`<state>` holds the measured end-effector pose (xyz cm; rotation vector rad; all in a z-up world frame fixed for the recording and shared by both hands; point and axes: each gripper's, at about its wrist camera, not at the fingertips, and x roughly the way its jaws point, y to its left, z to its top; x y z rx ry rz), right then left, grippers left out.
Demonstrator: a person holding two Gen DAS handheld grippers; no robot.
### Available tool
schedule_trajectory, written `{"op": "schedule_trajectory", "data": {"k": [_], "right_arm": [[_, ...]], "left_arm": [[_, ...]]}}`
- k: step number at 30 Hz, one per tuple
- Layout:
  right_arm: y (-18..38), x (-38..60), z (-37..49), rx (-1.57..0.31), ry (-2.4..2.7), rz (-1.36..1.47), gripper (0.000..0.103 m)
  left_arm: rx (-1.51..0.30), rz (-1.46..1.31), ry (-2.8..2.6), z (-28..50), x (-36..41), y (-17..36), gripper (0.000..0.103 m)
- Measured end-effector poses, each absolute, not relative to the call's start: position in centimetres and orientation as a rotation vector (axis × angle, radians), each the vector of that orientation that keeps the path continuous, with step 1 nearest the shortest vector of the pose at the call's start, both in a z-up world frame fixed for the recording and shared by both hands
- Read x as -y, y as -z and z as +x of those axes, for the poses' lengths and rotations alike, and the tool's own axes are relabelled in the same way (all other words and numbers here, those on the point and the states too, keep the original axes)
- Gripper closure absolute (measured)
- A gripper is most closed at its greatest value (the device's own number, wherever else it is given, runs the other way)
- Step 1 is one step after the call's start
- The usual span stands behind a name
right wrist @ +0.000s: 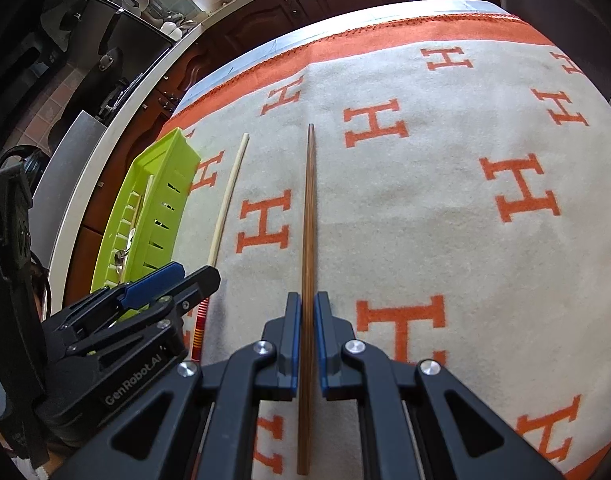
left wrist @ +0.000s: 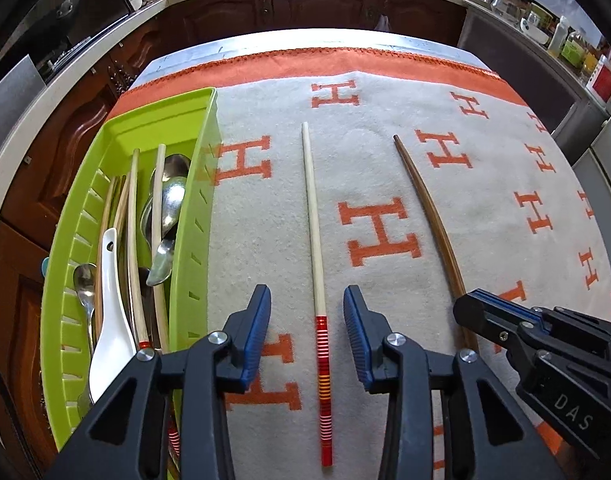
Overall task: Organize utensils
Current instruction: 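Grasp the red-banded chopstick with the left tool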
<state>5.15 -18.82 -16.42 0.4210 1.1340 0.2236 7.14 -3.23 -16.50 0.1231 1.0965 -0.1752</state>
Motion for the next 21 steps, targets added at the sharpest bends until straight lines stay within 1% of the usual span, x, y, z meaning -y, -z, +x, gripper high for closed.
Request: {"op": "schedule_trajectory", "data": {"k": [3, 6, 13, 16, 18, 19, 20, 21], "right_arm": [[16.4, 18.9, 5.2, -1.133, -0.230, 0.423, 0.096], [16.5, 19.0, 5.2, -1.135, -0.233, 0.429, 0.096], [16.5, 19.2, 5.2, -1.137, -0.239, 0.437, 0.096], [16.4, 19.4, 5.1, -1.138, -0.237, 0.445, 0.096], [16.5, 19.5, 5.1, -1.141, -0.238, 0.455, 0.096], [16.5, 19.6, 5.1, -1.142, -0.238, 0.459, 0.096], [16.5, 19.7, 5.1, -1.143, -0.238, 0.463, 0.096], [16.6, 19.7, 5.1, -1.144, -0.240, 0.464, 0.096]], "left_arm": [[-1.092, 0.157, 0.160, 7.1, 3.5, 16.6, 0.067], [-1.105, 0.178, 0.158, 7.1, 3.9, 16.6, 0.064], [-1.123, 0.193, 0.170, 6.9, 4.8, 16.6, 0.064], [-1.149, 0.155, 0.176, 7.1, 4.6, 16.8, 0.064], [-1.175, 0.110, 0.188, 7.5, 4.2, 16.8, 0.066], [-1.180, 0.100, 0.191, 7.6, 4.1, 16.8, 0.069], [-1.179, 0.099, 0.192, 7.6, 4.1, 16.8, 0.081], [-1.175, 0.095, 0.195, 7.5, 4.1, 16.8, 0.090]]}}
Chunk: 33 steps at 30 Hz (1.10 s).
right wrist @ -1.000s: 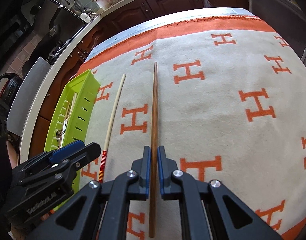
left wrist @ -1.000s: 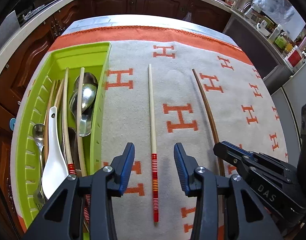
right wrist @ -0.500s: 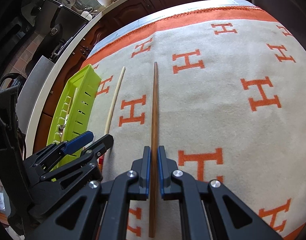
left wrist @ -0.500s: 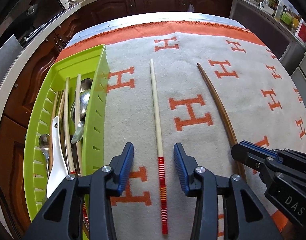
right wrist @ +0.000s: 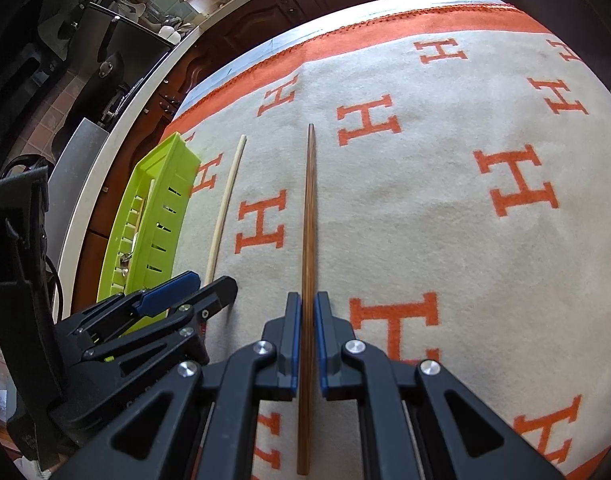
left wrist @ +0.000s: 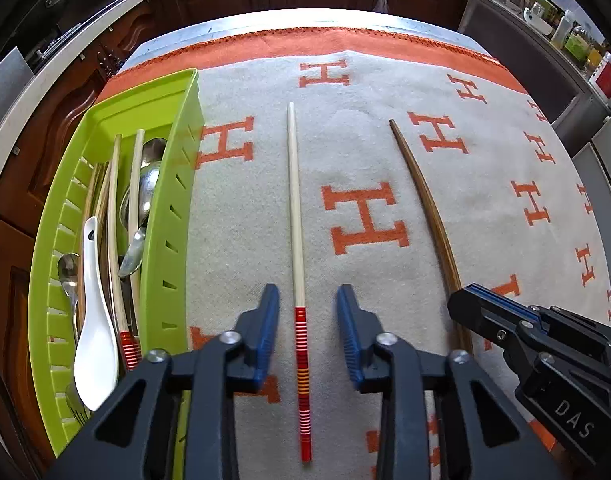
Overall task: Organize utensils
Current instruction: 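Grasp the red-banded chopstick with the left tool, then lower both chopsticks into the tray and open both tools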
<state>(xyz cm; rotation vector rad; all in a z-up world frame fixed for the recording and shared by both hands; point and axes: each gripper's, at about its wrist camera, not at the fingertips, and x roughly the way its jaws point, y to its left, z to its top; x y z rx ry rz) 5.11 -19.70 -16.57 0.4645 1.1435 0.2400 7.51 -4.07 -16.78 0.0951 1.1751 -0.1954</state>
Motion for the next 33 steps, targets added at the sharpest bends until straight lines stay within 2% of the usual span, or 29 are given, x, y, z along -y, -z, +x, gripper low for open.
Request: {"op": "schedule_trajectory", "data": {"k": [1, 2, 8, 14, 25, 33], "right_arm": [[16.6, 19.7, 5.1, -1.145, -0.243, 0.465, 0.096], [16.6, 19.7, 5.1, -1.145, -0.246, 0.465, 0.096], [15.7, 19.3, 4.8, -1.125, -0.262, 0.454, 0.096], [13.8, 18.5, 4.7, -1.098, -0.300, 0.454, 0.096], [10.0, 11.4, 5.6, -1.093, -0.470, 0.381, 0.096], [10.2, 6.1, 8.0, -1.164, -0.511, 0.412, 0.096]], "left_arm": [[-1.178, 0.086, 0.202, 7.5, 4.0, 16.8, 0.097], [-1.175, 0.077, 0.200, 7.5, 3.9, 16.8, 0.099], [-1.149, 0.029, 0.200, 7.0, 2.8, 16.1, 0.100], [-1.075, -0.003, 0.216, 5.7, 1.3, 12.9, 0.100], [-0.912, -0.061, 0.132, 2.5, -6.5, 6.8, 0.100], [-0.962, -0.098, 0.072, 2.7, -11.7, 9.2, 0.100]]}}
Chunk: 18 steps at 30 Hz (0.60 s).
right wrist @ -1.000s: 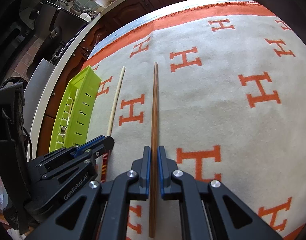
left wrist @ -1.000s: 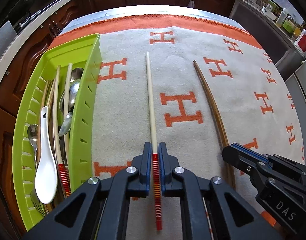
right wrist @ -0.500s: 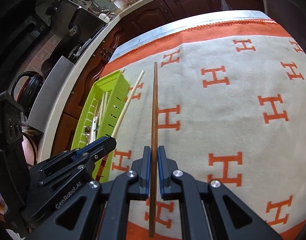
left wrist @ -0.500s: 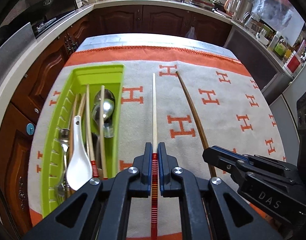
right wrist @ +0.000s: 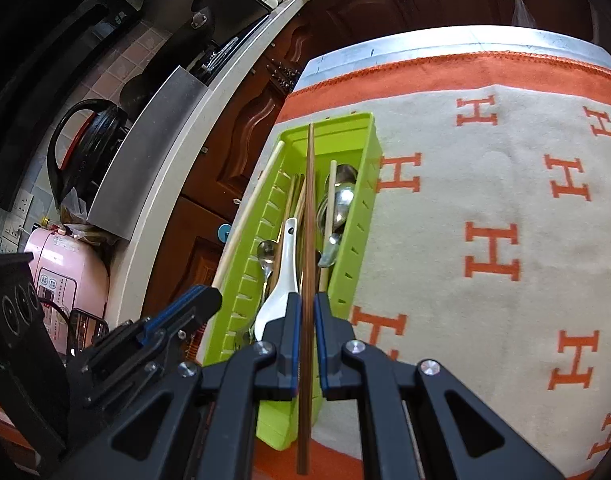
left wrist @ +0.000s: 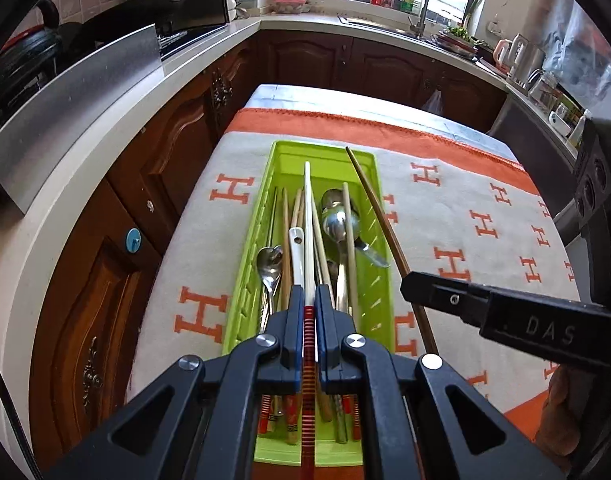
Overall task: Organize utensils
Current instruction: 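Lower both chopsticks into the tray and open both tools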
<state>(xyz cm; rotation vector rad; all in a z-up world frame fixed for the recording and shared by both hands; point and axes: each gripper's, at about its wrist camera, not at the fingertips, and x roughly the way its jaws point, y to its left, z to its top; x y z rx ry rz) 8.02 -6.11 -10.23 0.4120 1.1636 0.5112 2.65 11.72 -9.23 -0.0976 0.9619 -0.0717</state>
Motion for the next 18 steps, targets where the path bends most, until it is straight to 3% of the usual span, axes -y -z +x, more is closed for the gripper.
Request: {"op": "schedule_trajectory", "data": {"k": [3, 5, 8, 12, 16, 18], "right_arm": [[11.0, 4.8, 8.9, -1.203, -0.497, 0.421, 0.095], [11.5, 4.3, 9.2, -1.235, -0.491, 0.443, 0.095], [11.7, 3.7, 9.2, -1.235, -0.477, 0.418, 0.095], [11.5, 3.5, 8.7, -1.217, -0.467, 0.373, 0.095], [11.4, 4.0, 8.3, -1.206, -0.452, 0.349, 0.095], [11.4, 4.4, 8.1, -1.201, -0.442, 0.340, 0.095]], "left_arm": [[-0.984, -0.106, 0.074, 2.7, -12.3, 10.4, 0.092], [-0.984, -0.116, 0.076, 2.7, -12.5, 10.7, 0.077], [-0.974, -0.126, 0.080, 2.6, -12.8, 10.8, 0.062], [-0.967, -0.141, 0.078, 2.7, -13.4, 10.7, 0.054], [-0.971, -0.163, 0.080, 2.8, -13.6, 10.7, 0.037], [-0.969, -0.170, 0.084, 2.7, -13.7, 10.7, 0.033]]}}
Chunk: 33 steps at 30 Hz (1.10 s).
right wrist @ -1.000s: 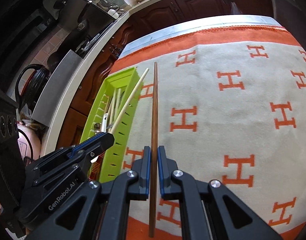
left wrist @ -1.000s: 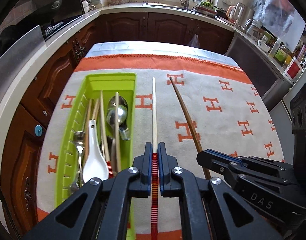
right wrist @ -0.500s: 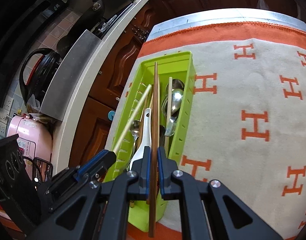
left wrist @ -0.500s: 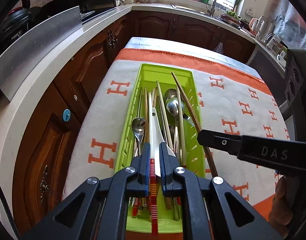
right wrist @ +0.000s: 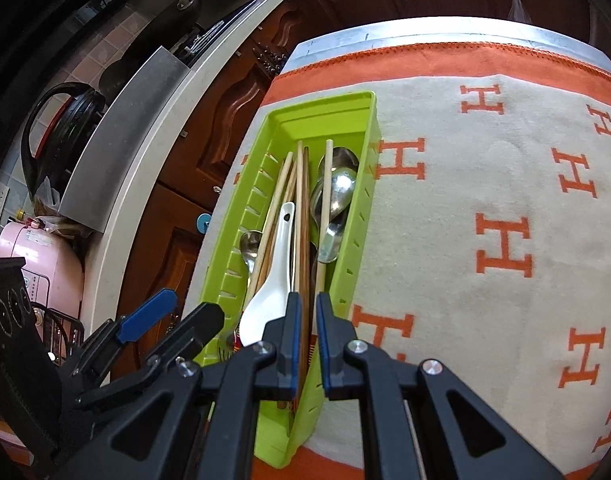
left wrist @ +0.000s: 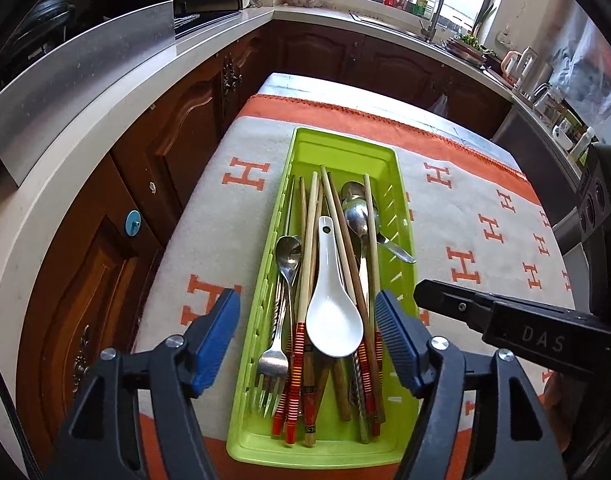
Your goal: Organize utensils
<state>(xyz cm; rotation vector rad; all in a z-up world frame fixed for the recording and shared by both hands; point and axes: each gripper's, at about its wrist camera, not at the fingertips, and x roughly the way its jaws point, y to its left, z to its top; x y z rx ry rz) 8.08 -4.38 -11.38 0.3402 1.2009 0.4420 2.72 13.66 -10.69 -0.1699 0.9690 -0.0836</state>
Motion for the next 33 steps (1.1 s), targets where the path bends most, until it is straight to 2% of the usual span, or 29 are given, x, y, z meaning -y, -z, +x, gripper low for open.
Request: {"op": "schedule_trajectory", "data": {"k": [6, 8, 11, 25, 33], "right_arm": [[11.1, 5.5, 7.2, -1.175, -0.419, 0.317, 0.095], [11.0, 5.9, 6.9, -1.167, -0.411, 0.312, 0.095], [10.8, 6.5, 6.5, -1.153, -0.395, 0.302, 0.095], [10.7, 11.7, 3.5, -1.088, -0.289, 0.235, 0.093], [8.6, 15.3, 1.6, -1.019, -0.247, 0.274, 0.089]], "left_arm": [[-0.968, -0.170, 0.086, 2.6, -13.4, 10.5, 0.019], [-0.971, -0.165, 0.081, 2.4, -13.2, 10.4, 0.008], [-0.971, -0.154, 0.066, 2.3, -12.9, 10.3, 0.001], [-1.084, -0.105, 0.047, 1.8, -10.5, 11.2, 0.001], [-1.041, -0.051, 0.050, 1.3, -7.3, 8.8, 0.001]]}}
